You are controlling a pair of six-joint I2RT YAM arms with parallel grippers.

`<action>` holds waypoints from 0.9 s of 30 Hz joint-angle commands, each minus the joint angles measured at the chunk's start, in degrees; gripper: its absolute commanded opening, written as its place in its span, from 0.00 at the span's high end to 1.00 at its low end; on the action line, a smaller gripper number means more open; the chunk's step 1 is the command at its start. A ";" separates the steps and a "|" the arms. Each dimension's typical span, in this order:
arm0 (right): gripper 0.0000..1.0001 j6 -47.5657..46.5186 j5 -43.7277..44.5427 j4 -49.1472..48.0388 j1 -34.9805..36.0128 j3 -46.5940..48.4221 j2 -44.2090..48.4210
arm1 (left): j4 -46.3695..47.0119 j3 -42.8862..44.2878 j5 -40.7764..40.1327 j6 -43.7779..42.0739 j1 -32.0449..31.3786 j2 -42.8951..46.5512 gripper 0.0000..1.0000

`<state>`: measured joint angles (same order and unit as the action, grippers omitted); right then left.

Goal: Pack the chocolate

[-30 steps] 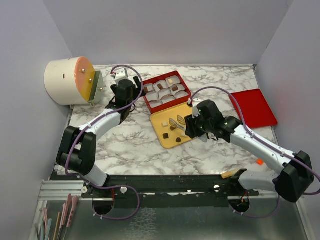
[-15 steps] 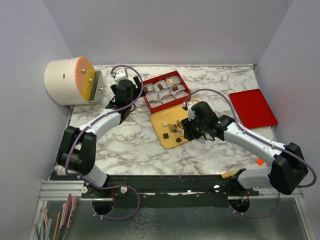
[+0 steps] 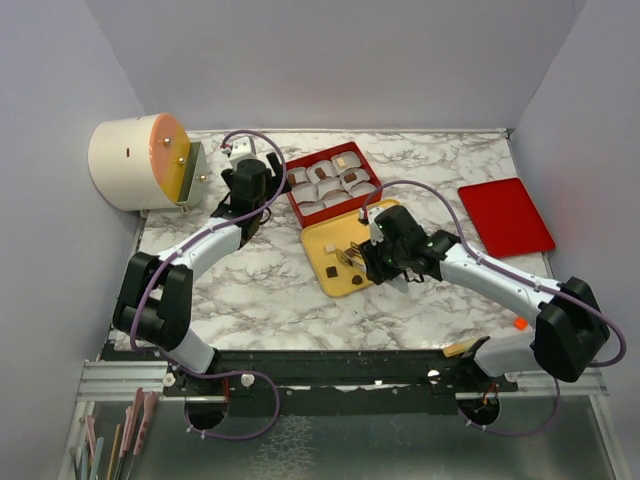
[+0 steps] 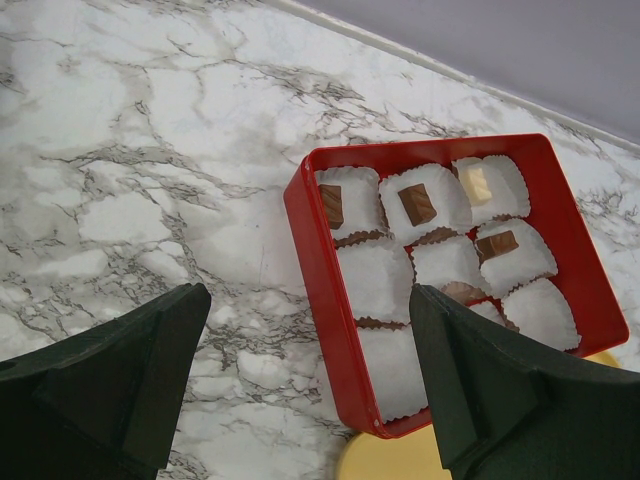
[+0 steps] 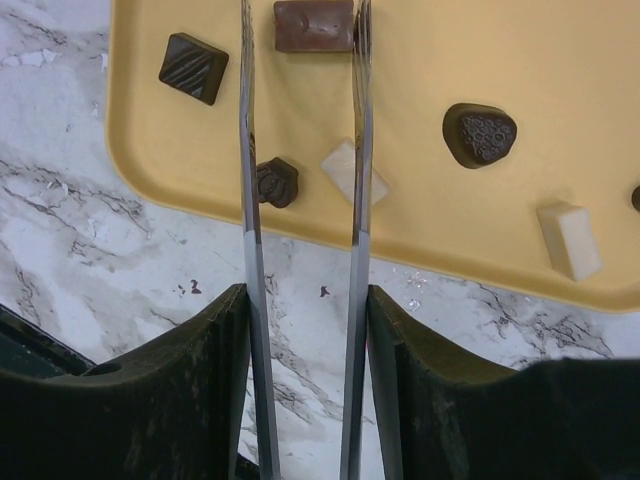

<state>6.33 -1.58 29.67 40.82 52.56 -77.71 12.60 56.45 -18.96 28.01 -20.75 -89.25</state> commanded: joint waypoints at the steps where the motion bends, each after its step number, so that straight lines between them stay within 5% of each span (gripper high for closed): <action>1: 0.52 -0.81 4.20 0.48 0.99 2.21 -1.18 | 0.06 -0.10 -1.17 -0.33 -0.34 1.09 0.09; 13: 0.68 0.08 8.84 1.41 2.81 3.13 -0.45 | 0.32 -0.46 -1.55 -0.41 -0.34 1.27 0.09; 27: 0.70 0.70 9.58 4.68 3.39 7.57 2.41 | 0.41 -0.38 -1.68 -0.32 -0.34 1.10 0.09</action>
<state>6.39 6.59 33.01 43.57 57.87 -76.86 12.64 56.45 -19.11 28.01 -20.75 -89.25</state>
